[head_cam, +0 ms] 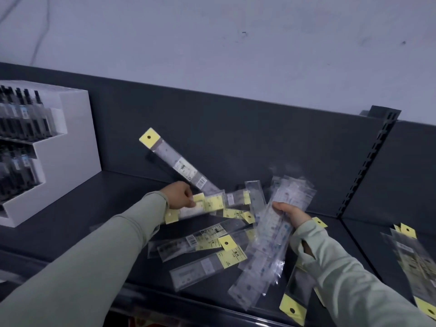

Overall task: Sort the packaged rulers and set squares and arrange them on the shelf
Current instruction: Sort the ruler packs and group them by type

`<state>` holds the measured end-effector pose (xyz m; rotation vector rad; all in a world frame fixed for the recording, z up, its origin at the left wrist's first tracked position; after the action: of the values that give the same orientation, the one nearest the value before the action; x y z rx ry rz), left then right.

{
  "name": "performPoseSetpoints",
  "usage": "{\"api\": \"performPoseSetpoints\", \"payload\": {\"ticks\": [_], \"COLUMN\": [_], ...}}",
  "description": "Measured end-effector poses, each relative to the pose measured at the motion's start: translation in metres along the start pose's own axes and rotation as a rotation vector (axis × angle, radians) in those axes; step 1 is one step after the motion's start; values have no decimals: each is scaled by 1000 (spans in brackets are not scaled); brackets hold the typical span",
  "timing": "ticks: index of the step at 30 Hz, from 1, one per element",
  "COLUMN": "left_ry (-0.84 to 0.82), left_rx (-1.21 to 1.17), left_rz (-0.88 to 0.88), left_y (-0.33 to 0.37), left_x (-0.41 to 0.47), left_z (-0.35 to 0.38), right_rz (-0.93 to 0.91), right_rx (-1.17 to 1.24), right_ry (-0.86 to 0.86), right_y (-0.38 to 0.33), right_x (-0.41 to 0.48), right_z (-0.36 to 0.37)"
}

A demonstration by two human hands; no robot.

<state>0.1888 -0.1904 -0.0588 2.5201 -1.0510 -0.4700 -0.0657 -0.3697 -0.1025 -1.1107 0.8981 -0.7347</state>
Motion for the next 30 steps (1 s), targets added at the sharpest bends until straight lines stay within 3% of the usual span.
{"api": "performPoseSetpoints", "payload": {"ticks": [3,13,18,21,30], "left_ry": [145,164,244,187,-91], "left_rx": [-161,-272,-403,-483,-116], "left_rz": [1,6,99,137,322], "left_y": [-1,4,18,24,96], "left_x": [-2,-11,-21,-24,-51], "left_z": [-18,-22,-34,-30,31], "right_rz": [-5,8,-16,-23,-14], "right_rx": [-8,-9,-24,-31,10], "right_ry": [10,35,66,71,112], "right_y": [-2,-6,-13,-14,-22], "right_x": [-5,-29,-38,-38,-48], "right_z": [-7,-23,-29,-32,-68]}}
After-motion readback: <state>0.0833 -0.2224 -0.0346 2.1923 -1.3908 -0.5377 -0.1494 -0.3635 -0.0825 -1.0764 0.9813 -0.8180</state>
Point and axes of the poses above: each hand's wrist, its own x-axis towards the middle knuckle, its own z-axis out of the palm, y = z × x, the point moved 8 cm from there along x, towards the middle knuckle, and after that the axes turned 7 degrees about -z, right-handed, at the moved point
